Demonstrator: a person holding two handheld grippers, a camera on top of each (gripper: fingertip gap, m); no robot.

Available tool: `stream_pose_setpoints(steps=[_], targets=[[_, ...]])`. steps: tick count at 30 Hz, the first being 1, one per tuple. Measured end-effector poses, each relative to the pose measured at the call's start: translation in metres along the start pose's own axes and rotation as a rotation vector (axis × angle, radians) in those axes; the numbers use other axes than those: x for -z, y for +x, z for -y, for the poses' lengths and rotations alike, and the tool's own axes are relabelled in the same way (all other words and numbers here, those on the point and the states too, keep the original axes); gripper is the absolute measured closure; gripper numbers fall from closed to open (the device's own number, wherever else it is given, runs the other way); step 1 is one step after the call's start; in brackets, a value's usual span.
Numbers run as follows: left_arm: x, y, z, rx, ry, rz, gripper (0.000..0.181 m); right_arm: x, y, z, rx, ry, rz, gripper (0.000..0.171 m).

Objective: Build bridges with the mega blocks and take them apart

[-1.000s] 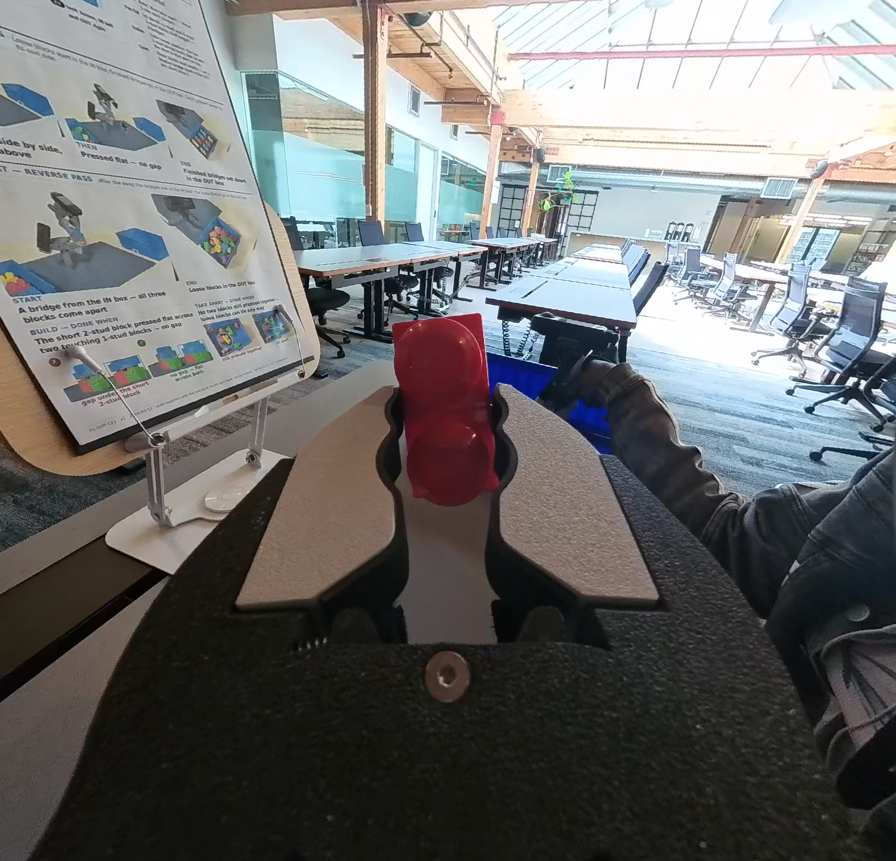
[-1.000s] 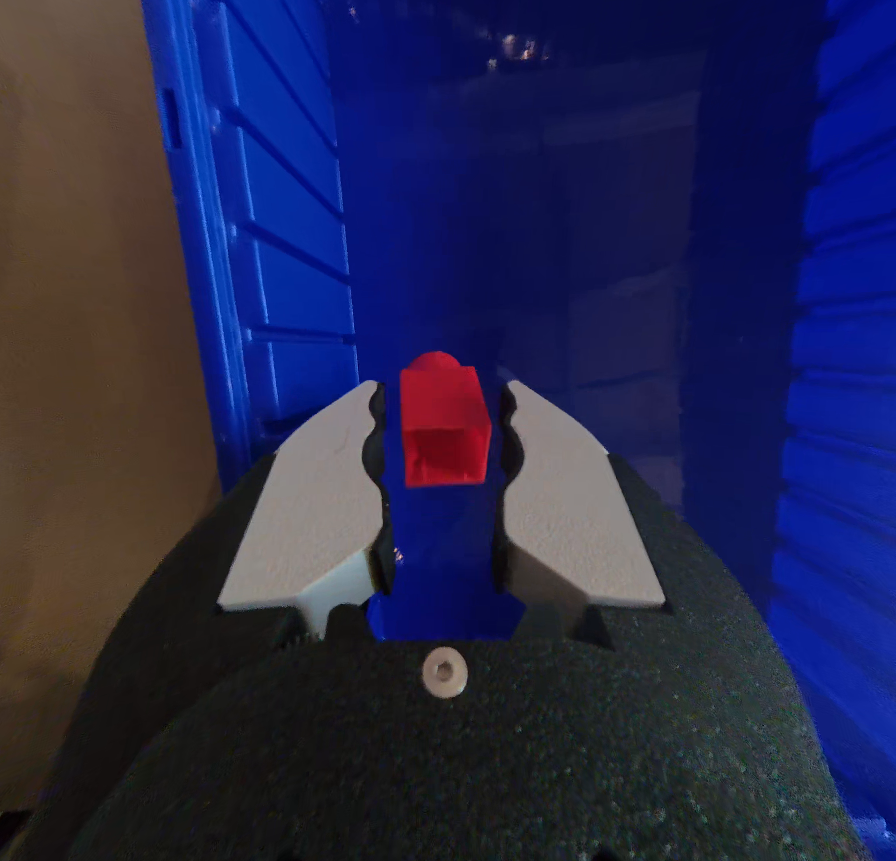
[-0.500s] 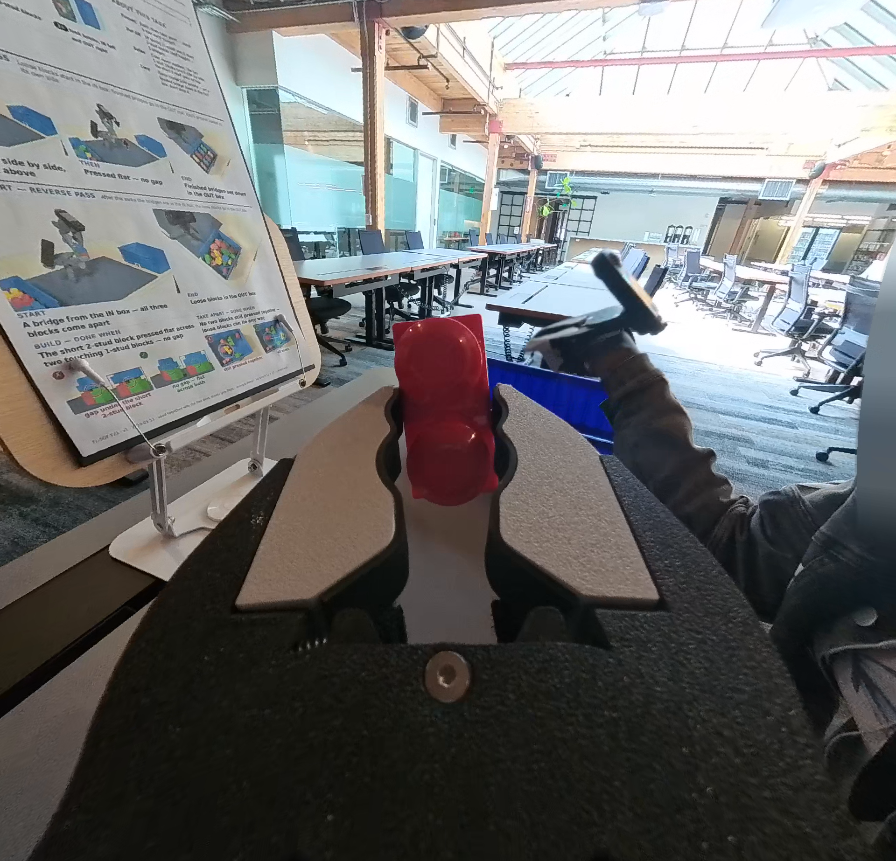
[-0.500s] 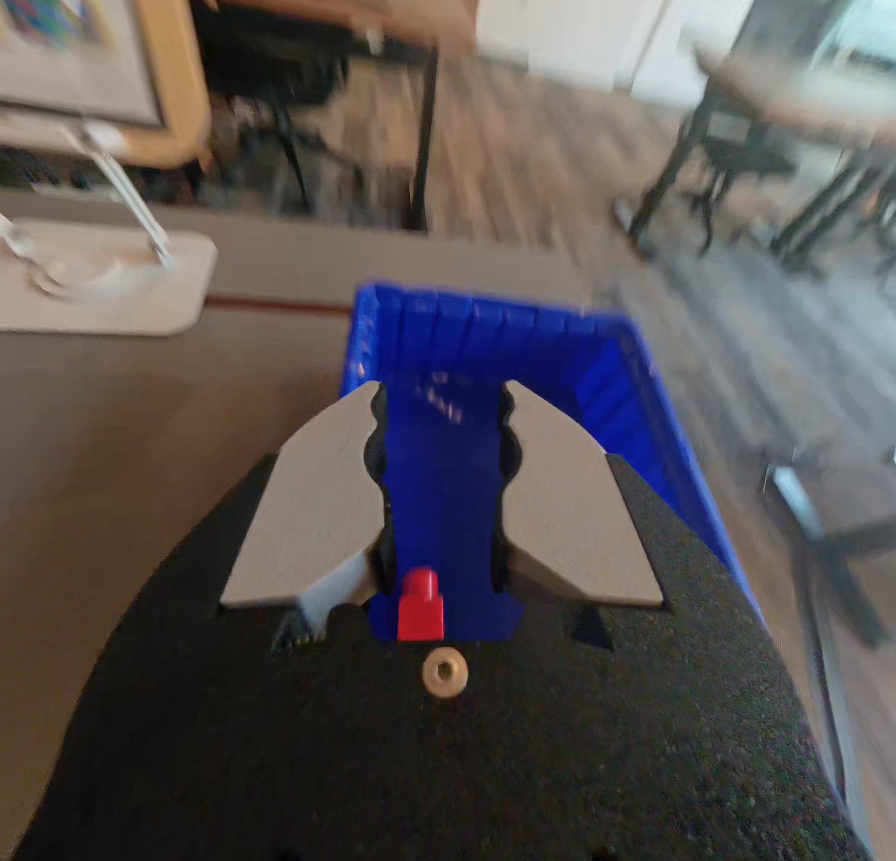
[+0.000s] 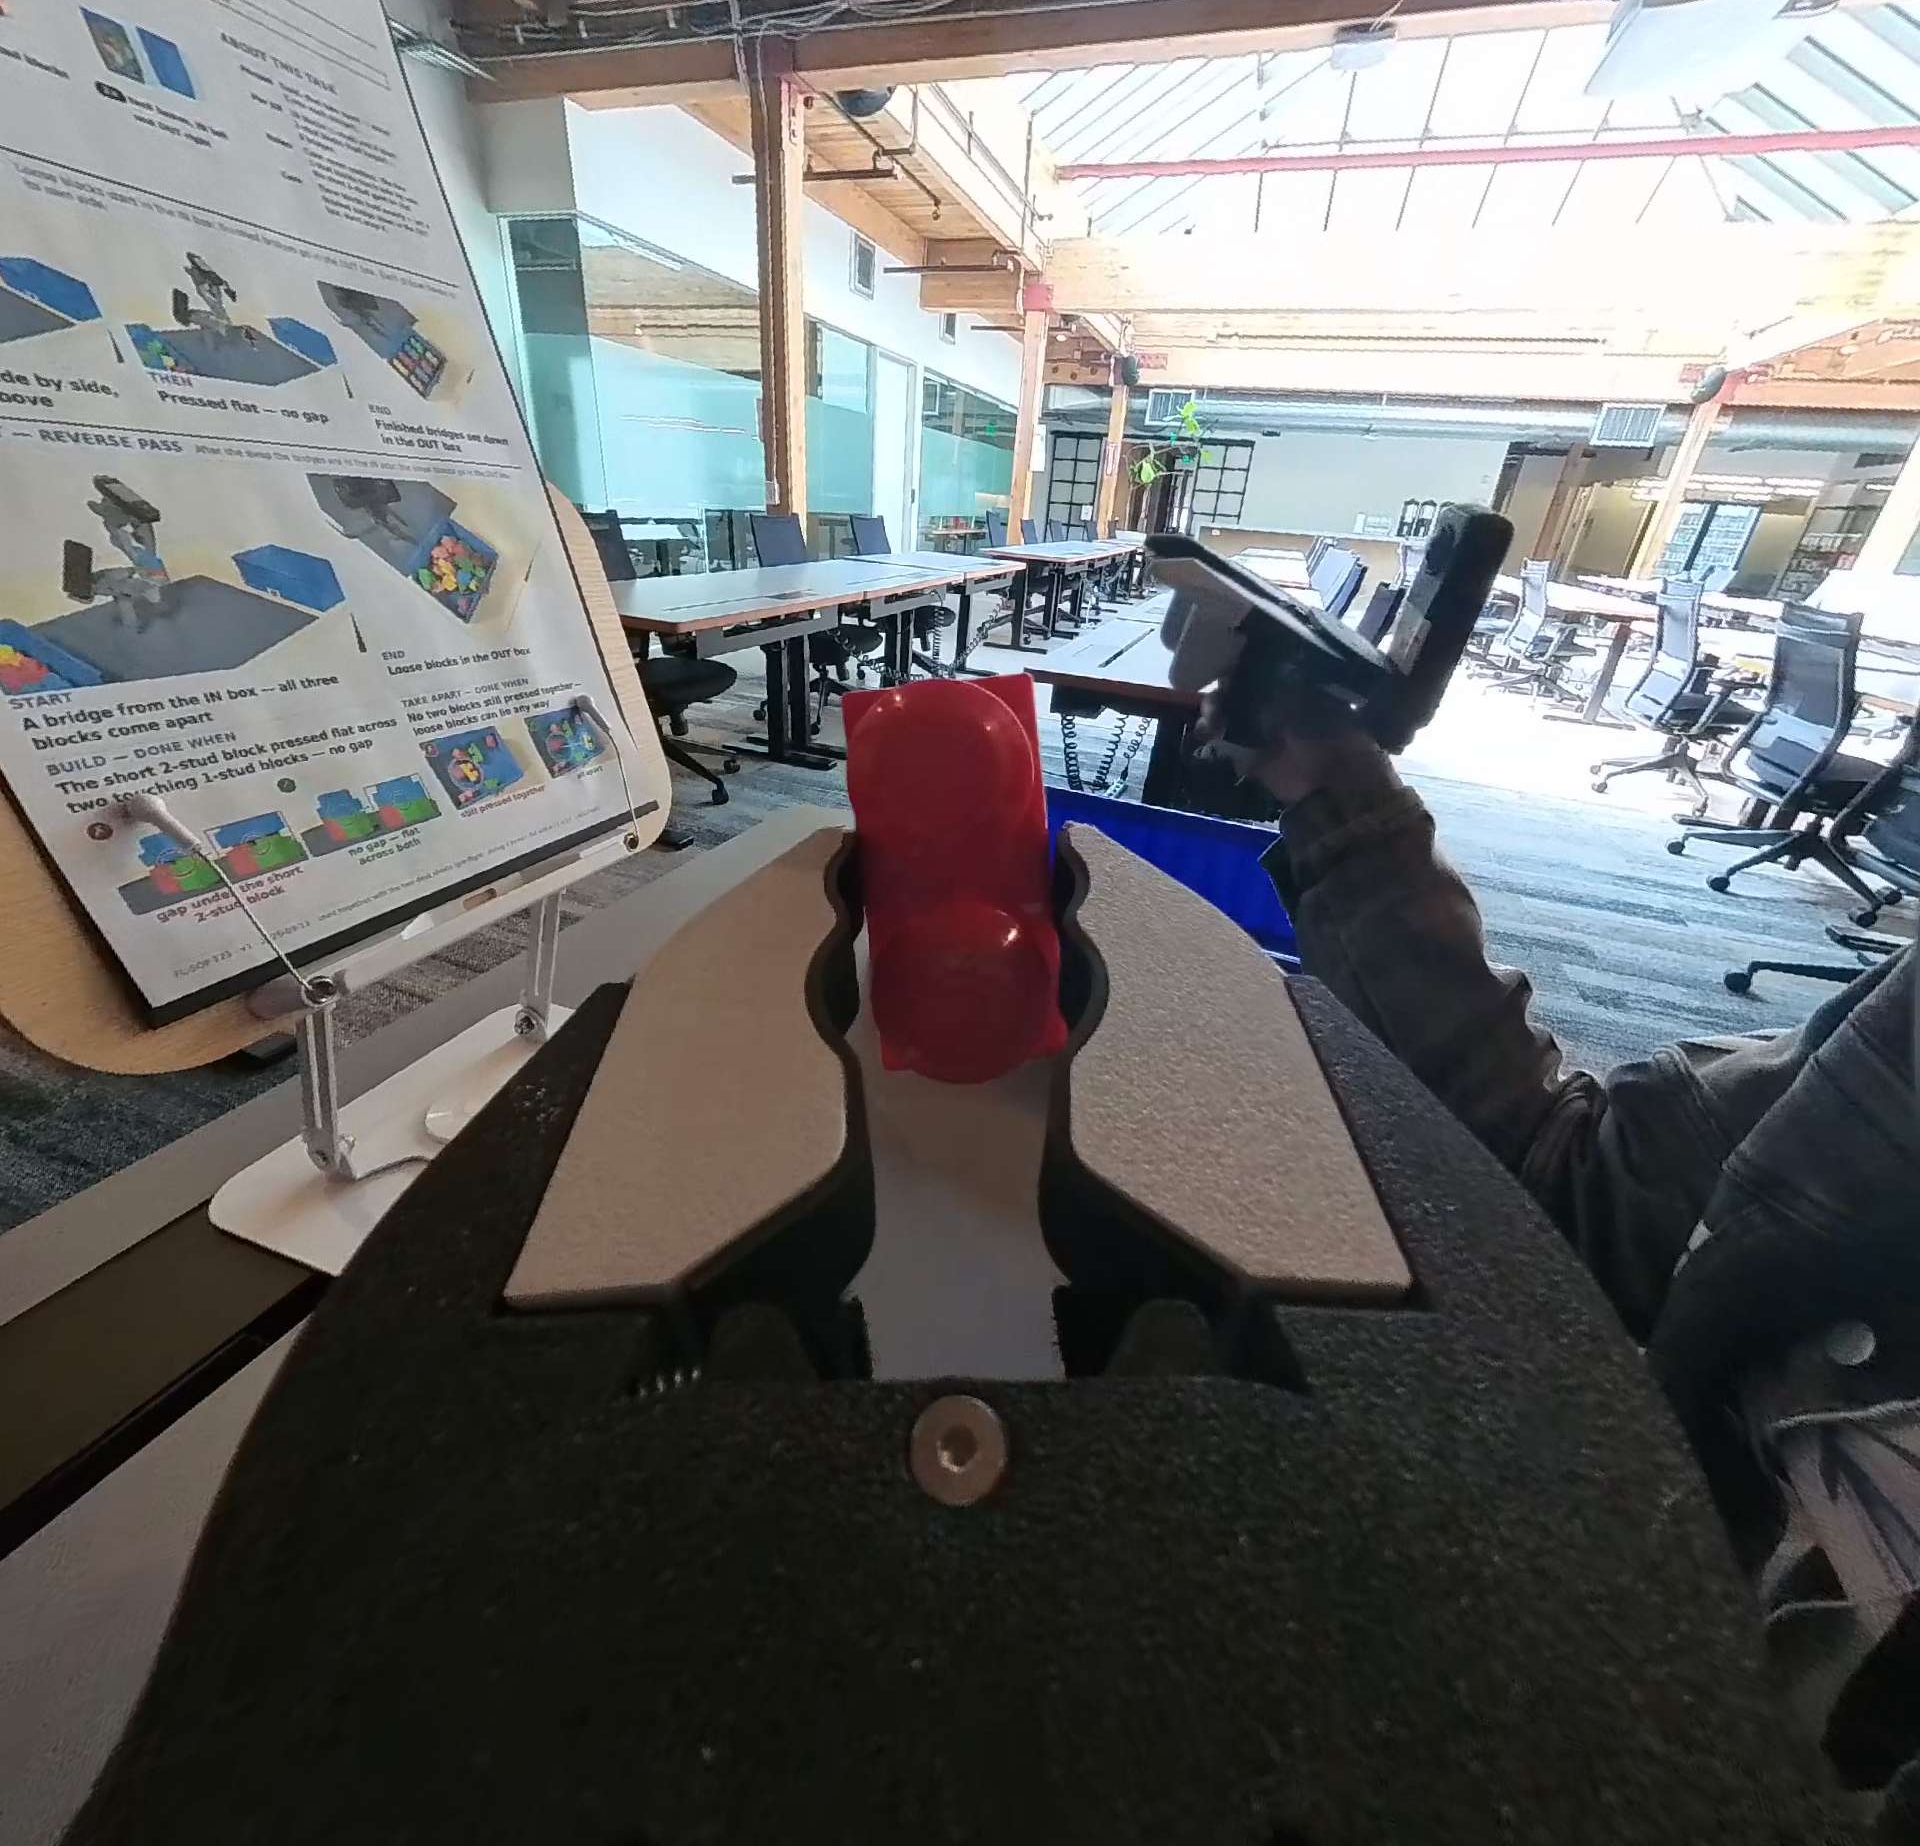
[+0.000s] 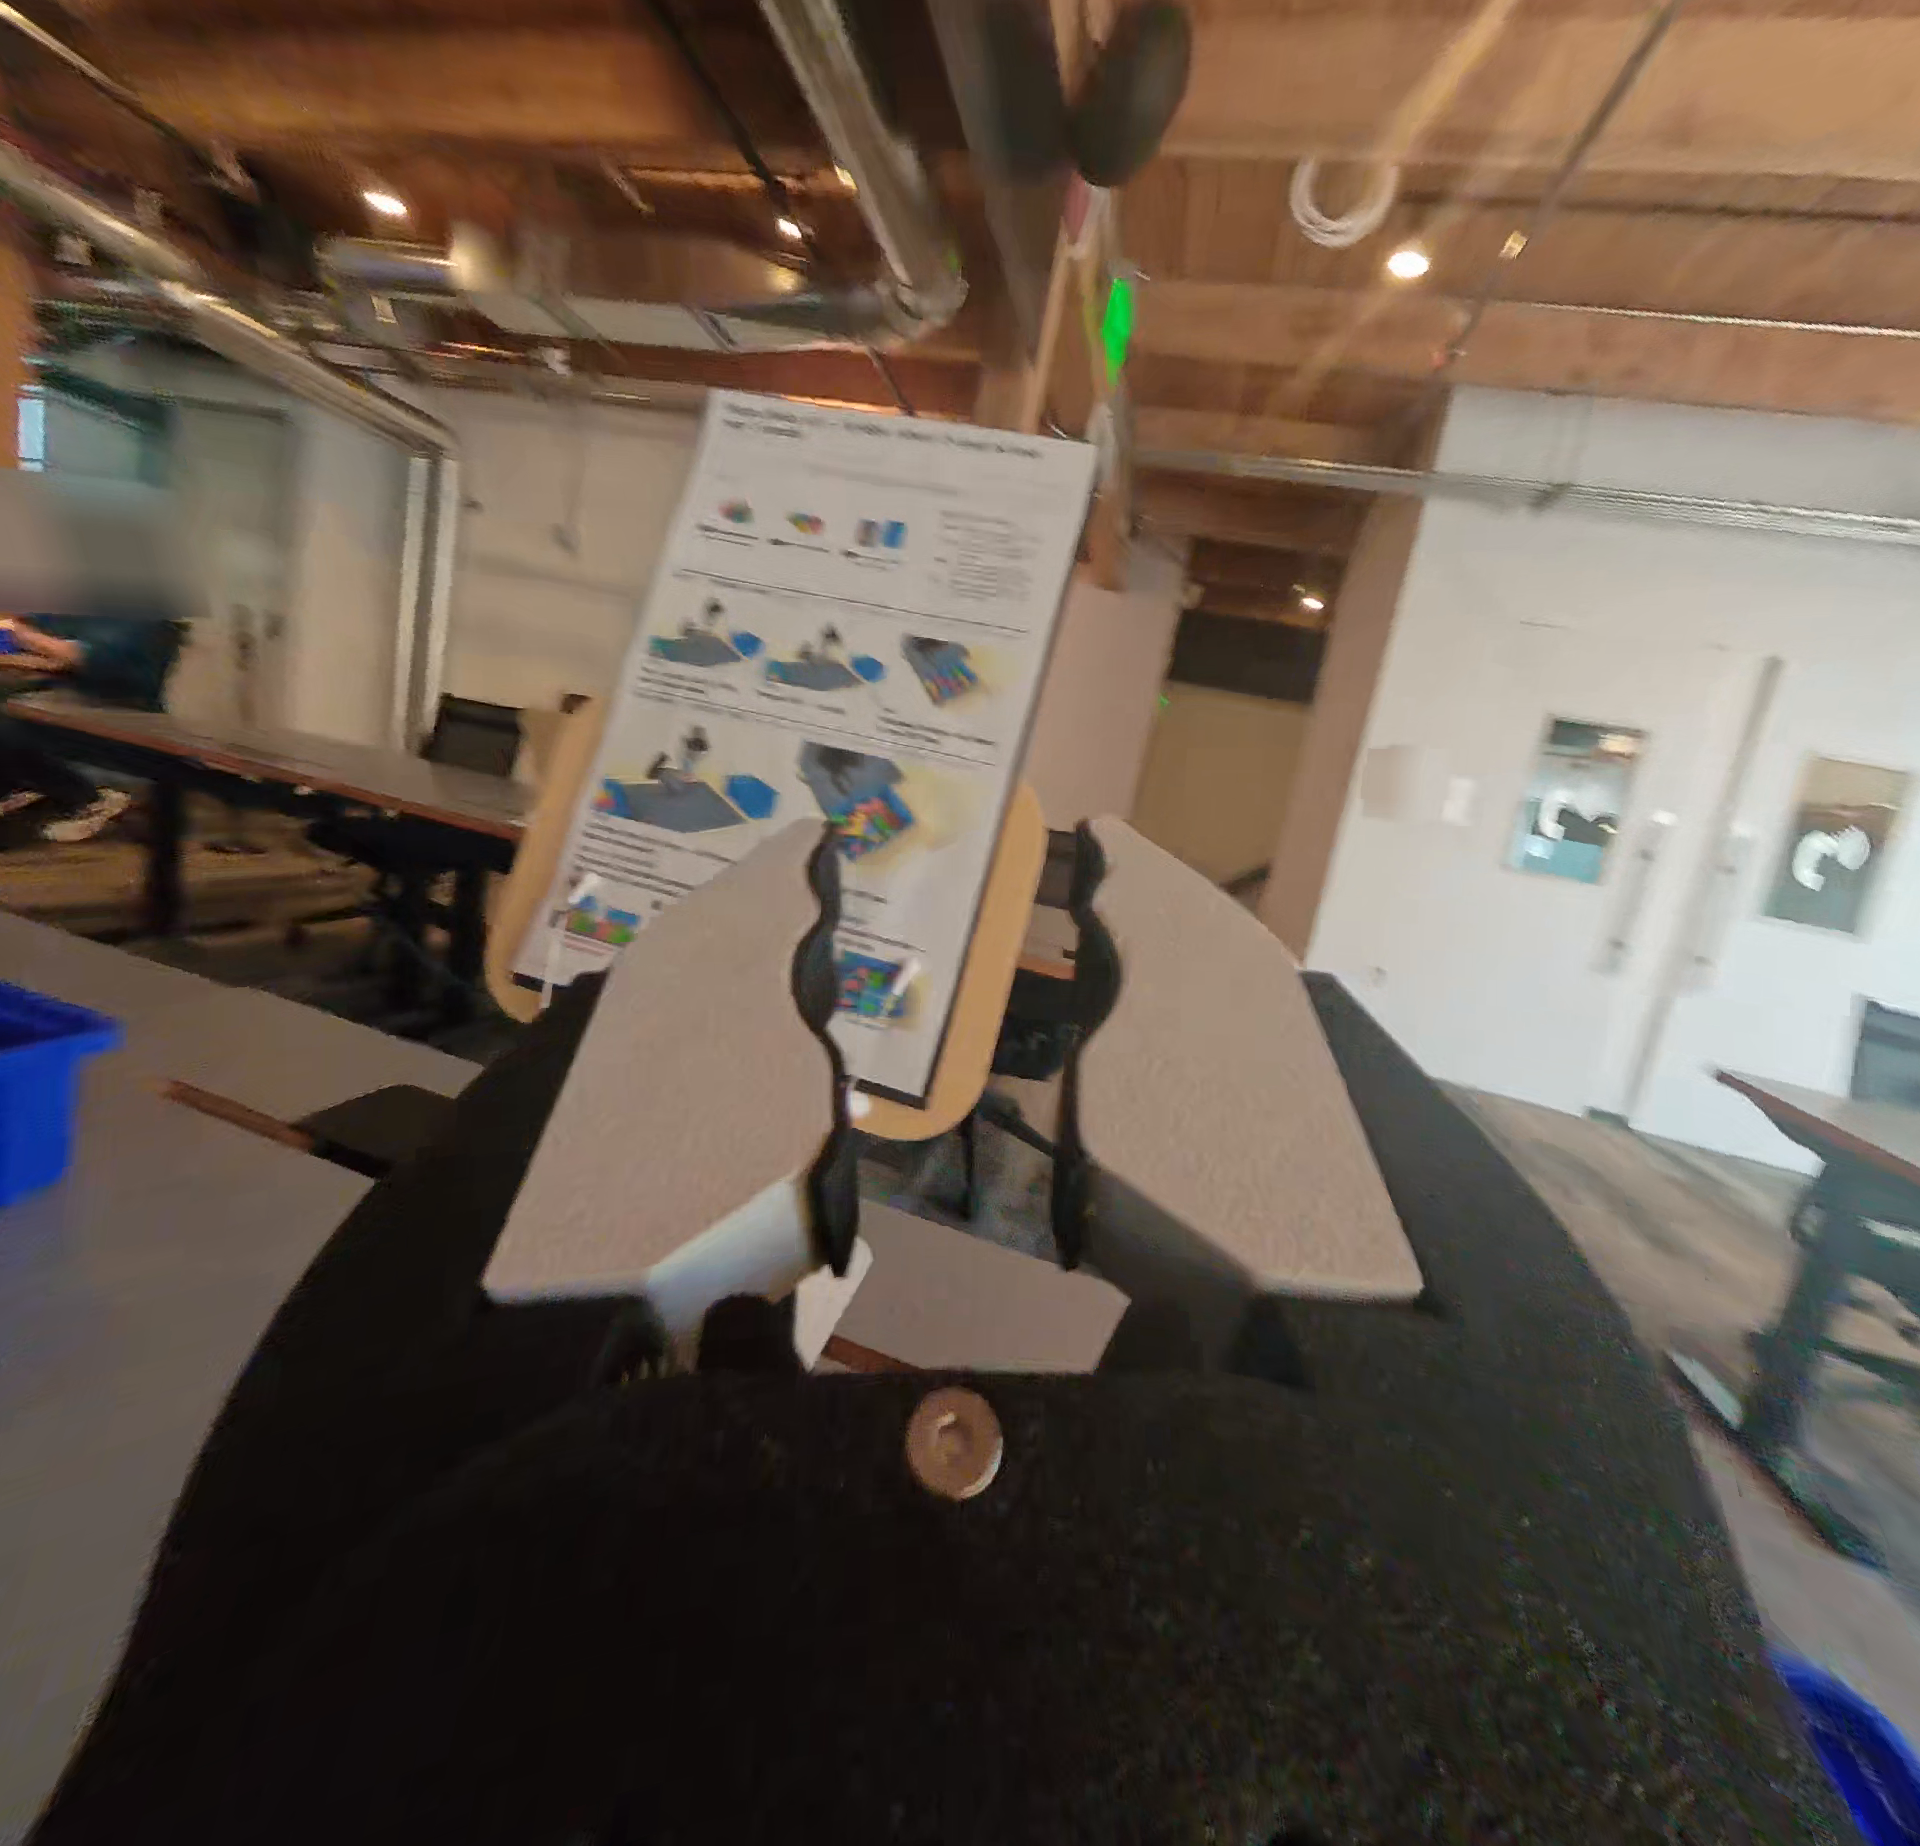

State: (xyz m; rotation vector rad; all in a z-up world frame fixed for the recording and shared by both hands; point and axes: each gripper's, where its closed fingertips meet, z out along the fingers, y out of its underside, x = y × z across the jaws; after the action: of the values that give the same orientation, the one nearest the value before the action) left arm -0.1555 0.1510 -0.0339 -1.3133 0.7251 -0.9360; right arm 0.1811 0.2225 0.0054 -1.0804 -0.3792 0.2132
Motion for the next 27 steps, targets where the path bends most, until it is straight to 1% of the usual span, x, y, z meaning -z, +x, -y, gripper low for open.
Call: stream_pose_setpoints(steps=[2,4,6,7,9,11,13,16,17,19,22,23,25,27], targets=[[-0.001,0.001,0.0,-0.001,0.0,-0.004,0.147,0.001,-0.013,0.002,0.03,0.017,0.056,0.156],[-0.002,0.002,0.0,-0.001,-0.002,-0.01,0.147,0.002,-0.02,0.007,0.015,0.053,0.079,0.164],[-0.004,0.003,-0.001,-0.003,-0.007,-0.014,0.147,0.002,-0.036,0.014,-0.077,0.102,0.195,0.171],[-0.005,0.004,-0.002,-0.004,-0.01,-0.016,0.147,0.003,-0.043,0.019,-0.129,0.129,0.253,0.171],[-0.007,0.004,-0.002,-0.003,-0.013,-0.018,0.147,0.002,-0.051,0.022,-0.192,0.14,0.308,0.171],[-0.008,0.004,-0.003,-0.001,-0.016,-0.021,0.147,-0.001,-0.062,0.023,-0.167,0.145,0.346,0.171],[-0.009,0.004,-0.004,0.0,-0.018,-0.019,0.147,-0.005,-0.075,0.021,-0.095,0.128,0.364,0.171],[-0.01,0.004,-0.004,0.003,-0.019,-0.02,0.147,-0.019,-0.091,0.011,-0.023,0.032,0.325,0.171],[-0.01,0.004,-0.005,0.003,-0.021,-0.02,0.147,-0.021,-0.102,0.009,-0.036,0.012,0.354,0.171],[-0.012,0.004,-0.006,0.003,-0.024,-0.023,0.147,-0.023,-0.129,0.011,-0.129,0.018,0.482,0.171],[-0.015,0.005,-0.007,0.007,-0.03,-0.028,0.147,-0.022,-0.171,0.017,-0.348,0.03,0.71,0.171],[-0.016,0.005,-0.007,0.009,-0.03,-0.032,0.147,-0.019,-0.186,0.017,-0.413,0.019,0.801,0.165],[-0.017,0.007,-0.007,0.017,-0.024,-0.049,0.147,-0.017,-0.212,0.015,-0.515,-0.024,0.94,0.14],[-0.019,0.008,-0.008,0.023,-0.022,-0.062,0.147,-0.014,-0.236,0.009,-0.542,-0.078,1.05,0.112]])
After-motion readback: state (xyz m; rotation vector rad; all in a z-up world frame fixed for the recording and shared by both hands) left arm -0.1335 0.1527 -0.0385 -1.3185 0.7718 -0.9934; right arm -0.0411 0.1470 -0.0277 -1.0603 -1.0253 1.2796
